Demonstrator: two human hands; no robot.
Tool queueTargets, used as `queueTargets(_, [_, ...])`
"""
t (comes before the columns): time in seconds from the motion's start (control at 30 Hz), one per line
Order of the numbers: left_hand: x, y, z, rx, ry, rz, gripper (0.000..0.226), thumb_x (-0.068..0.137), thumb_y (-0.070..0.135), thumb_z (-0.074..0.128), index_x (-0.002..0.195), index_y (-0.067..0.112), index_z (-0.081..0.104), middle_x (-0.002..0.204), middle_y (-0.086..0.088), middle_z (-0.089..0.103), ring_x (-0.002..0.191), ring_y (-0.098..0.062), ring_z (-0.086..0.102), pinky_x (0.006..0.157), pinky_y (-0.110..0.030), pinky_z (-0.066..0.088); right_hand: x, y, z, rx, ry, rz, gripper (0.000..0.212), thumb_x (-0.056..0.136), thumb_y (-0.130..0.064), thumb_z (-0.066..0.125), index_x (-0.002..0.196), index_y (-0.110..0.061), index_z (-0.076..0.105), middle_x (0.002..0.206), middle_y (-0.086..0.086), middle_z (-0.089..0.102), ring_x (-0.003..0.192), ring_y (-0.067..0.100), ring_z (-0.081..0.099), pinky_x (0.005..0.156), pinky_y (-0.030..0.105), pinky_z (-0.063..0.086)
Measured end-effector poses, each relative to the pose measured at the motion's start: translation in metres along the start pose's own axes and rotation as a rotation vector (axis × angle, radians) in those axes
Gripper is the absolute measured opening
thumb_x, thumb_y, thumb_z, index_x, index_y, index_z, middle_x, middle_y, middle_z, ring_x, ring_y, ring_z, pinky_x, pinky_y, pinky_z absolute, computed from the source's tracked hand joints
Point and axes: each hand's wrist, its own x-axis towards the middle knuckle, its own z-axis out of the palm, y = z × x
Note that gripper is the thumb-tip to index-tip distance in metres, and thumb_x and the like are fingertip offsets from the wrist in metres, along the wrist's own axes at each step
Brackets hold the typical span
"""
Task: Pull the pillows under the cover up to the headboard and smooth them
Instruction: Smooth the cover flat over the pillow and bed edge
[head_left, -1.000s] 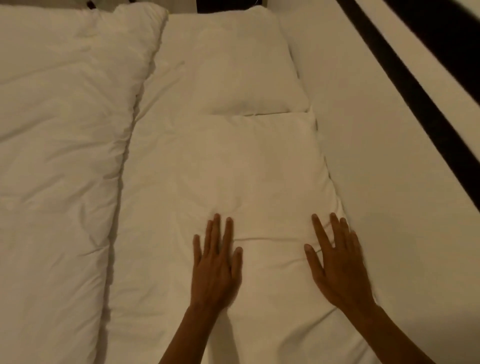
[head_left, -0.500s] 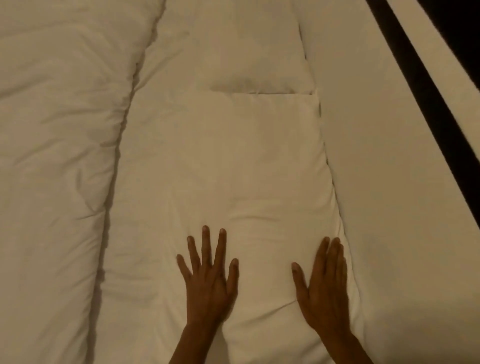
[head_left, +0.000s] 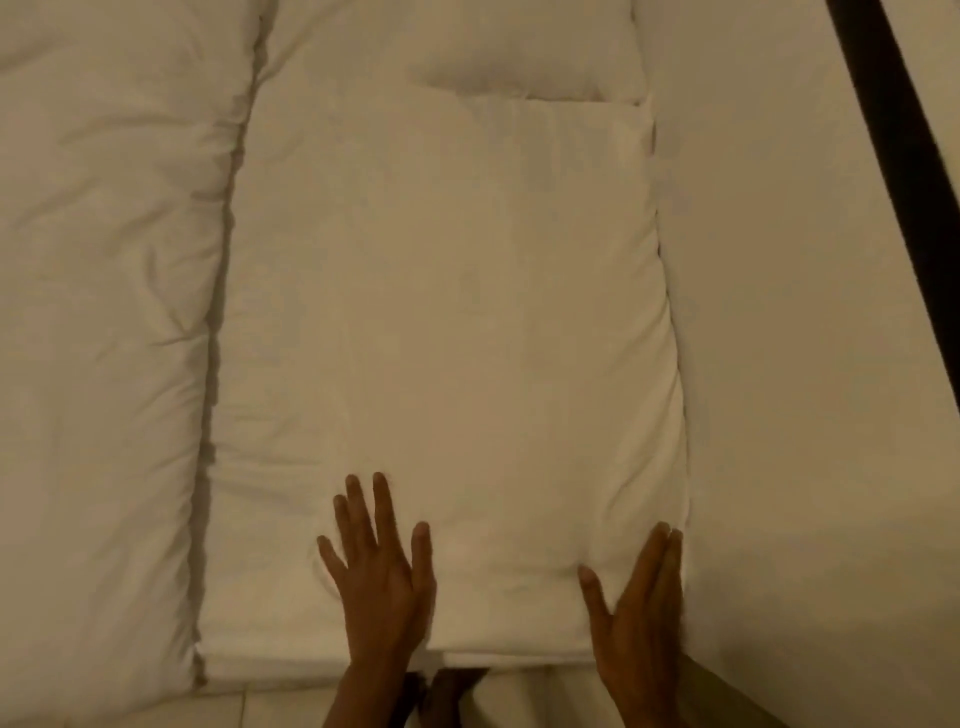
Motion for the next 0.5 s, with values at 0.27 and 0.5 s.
queueTargets(0.27, [-0.016, -0.042, -0.018, -0.077, -0.056, -0.174, 0.08, 0.098, 0.061, 0.027, 0.16, 0.025, -0.007, 0.169, -0.006, 0.0, 0.156, -0.024, 0.0, 0.126, -0.044, 0.008, -0.007, -0.014, -0.028, 0.062, 0.069, -0.001, 0.099, 0.087, -0.072, 0.036, 0.161, -0.012, 0.007, 0.165, 0.019, 0.017, 0.15, 0.037, 0.023, 0.118, 0.052, 0.031])
queueTargets(0.5, [-0.049, -0.054, -0.011, 0.052, -0.122, -0.18, 0.078, 0.102, 0.053, 0.023, 0.156, 0.008, -0.012, 0.168, -0.013, -0.001, 0.156, -0.028, 0.001, 0.127, -0.042, 0.008, 0.003, -0.047, -0.02, 0.132, -0.029, 0.076, 0.109, 0.08, -0.091, 0.018, 0.159, -0.024, -0.014, 0.169, 0.01, -0.006, 0.155, 0.029, 0.004, 0.123, 0.047, 0.018])
